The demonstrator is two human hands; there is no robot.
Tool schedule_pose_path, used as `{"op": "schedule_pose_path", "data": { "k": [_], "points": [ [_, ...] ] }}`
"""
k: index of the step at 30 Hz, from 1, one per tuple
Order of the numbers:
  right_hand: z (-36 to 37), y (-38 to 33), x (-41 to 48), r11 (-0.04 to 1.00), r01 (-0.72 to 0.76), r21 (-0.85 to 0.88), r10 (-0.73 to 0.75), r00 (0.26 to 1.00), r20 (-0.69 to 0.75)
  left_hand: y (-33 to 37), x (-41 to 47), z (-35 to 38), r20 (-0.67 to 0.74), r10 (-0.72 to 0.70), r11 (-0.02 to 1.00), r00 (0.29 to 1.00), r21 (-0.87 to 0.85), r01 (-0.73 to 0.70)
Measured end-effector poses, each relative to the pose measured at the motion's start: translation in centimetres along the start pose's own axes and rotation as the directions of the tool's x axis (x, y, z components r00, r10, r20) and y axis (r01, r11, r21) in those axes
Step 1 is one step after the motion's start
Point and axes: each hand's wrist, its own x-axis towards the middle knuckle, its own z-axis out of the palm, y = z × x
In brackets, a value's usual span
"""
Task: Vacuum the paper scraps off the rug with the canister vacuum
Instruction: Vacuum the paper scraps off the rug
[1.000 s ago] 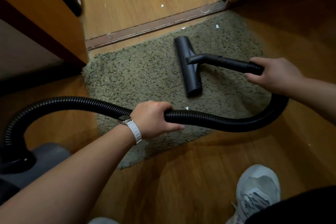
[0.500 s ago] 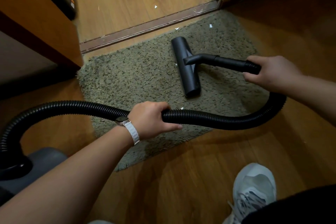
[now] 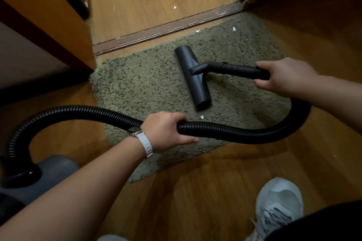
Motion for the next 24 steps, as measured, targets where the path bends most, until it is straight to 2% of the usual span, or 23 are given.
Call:
{"op": "schedule_pose_path", "data": {
  "k": [5, 11, 24],
  "points": [
    [0.5, 2.2, -0.8, 0.996, -0.091, -0.009, 0.091, 0.995, 0.035, 0.4, 0.6, -0.1, 0.005, -0.028, 1.0, 1.0, -0.01, 0.028],
    [1.4, 3.7, -1.7, 0.986, -0.126, 0.11, 0.125, 0.992, 0.015, 0.8, 1.0, 0.1, -0.015, -0.026, 1.0, 1.0, -0.012, 0.026],
    [3.1, 2.9, 0.3, 0.936, -0.116, 0.332, 0.109, 0.993, 0.041, 0.1, 0.6, 0.6, 0.033, -0.04, 0.999, 0.999, -0.009, 0.041]
  ]
}}
